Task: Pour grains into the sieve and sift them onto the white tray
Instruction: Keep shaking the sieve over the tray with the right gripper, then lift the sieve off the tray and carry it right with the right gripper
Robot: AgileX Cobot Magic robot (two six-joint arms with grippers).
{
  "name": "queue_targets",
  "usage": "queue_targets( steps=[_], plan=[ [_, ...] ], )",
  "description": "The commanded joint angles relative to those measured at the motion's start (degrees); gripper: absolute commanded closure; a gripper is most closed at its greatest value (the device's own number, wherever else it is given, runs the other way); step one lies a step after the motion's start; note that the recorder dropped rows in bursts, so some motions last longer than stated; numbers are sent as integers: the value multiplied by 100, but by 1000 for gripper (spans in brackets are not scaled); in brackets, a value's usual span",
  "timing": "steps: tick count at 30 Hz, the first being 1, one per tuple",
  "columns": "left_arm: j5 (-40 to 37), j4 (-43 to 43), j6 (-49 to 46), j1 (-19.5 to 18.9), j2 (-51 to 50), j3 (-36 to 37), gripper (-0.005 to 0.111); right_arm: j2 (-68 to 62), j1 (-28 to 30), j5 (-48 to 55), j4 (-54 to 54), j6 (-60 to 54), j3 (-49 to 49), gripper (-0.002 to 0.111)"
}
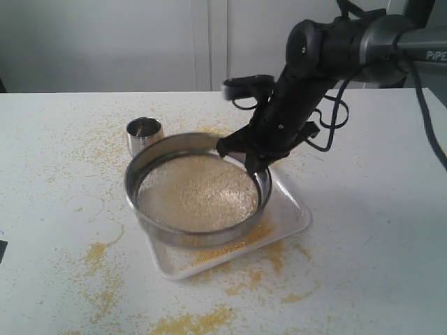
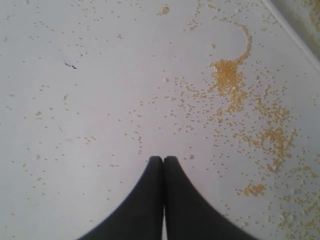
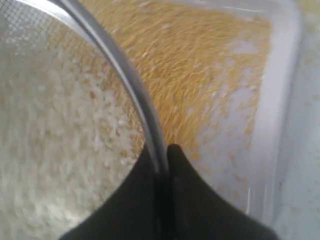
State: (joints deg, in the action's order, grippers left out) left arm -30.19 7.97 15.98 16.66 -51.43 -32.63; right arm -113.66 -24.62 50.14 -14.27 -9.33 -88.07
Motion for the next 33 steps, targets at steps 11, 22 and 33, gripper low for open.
queue_targets(
  steps=[11, 22, 33],
  plan=[
    [-65, -18, 31, 4, 15, -55, 107, 97, 23, 3, 39, -1564, -53, 108],
    [-65, -18, 31, 4, 15, -55, 107, 126, 118, 30, 376, 318, -53, 108],
    [-65, -18, 31, 4, 15, -55, 107, 310, 175, -328, 565, 773, -51, 108]
  ],
)
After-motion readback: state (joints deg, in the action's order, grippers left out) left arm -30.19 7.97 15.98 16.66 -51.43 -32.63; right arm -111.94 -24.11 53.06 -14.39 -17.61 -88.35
